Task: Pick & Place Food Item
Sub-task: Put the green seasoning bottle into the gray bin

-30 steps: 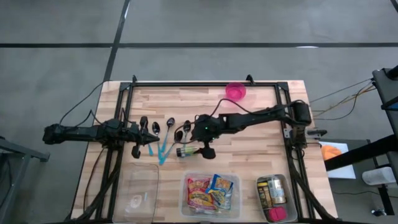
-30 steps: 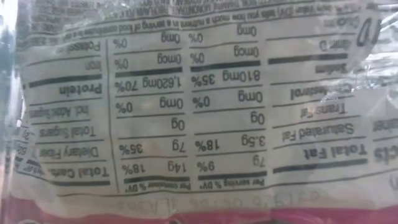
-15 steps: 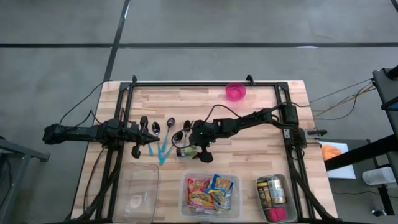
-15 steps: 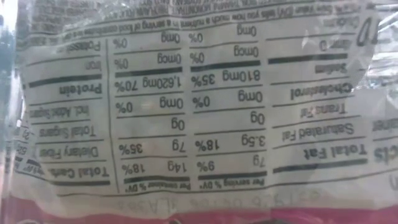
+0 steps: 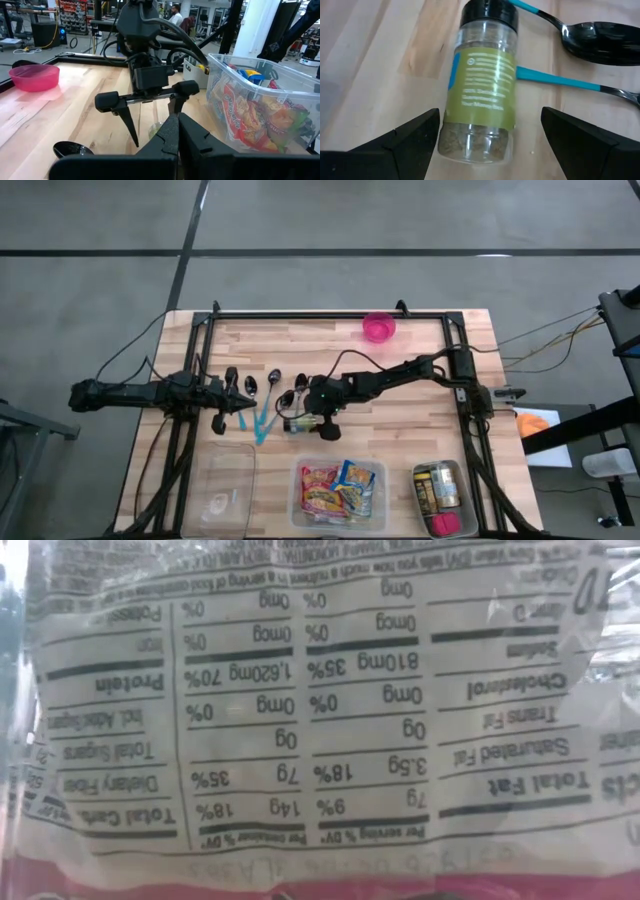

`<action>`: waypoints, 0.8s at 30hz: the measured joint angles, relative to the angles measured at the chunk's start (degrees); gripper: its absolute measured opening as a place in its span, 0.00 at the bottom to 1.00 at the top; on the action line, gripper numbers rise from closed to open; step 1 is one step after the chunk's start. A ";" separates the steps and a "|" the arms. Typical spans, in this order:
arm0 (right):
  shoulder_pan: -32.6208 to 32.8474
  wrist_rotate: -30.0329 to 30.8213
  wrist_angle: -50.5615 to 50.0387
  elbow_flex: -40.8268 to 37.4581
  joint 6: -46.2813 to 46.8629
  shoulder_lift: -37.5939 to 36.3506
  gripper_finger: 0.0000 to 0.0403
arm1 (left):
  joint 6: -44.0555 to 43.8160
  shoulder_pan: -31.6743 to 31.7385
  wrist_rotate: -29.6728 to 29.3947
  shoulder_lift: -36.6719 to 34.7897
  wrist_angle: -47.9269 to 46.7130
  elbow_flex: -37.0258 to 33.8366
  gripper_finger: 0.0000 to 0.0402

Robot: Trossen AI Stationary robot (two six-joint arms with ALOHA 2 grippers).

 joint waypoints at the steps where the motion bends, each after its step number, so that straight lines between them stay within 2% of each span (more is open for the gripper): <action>1: -0.02 0.04 -0.02 0.00 -0.02 0.00 0.86 | 0.00 0.00 0.00 0.00 0.00 0.00 0.00; 15: 0.00 0.59 -0.59 0.00 -0.48 0.00 0.84 | 0.00 0.01 0.00 0.00 0.00 0.00 0.00; 24: 0.04 0.37 -0.59 0.00 -0.28 0.00 0.64 | 0.00 0.00 0.00 0.00 0.00 0.01 0.00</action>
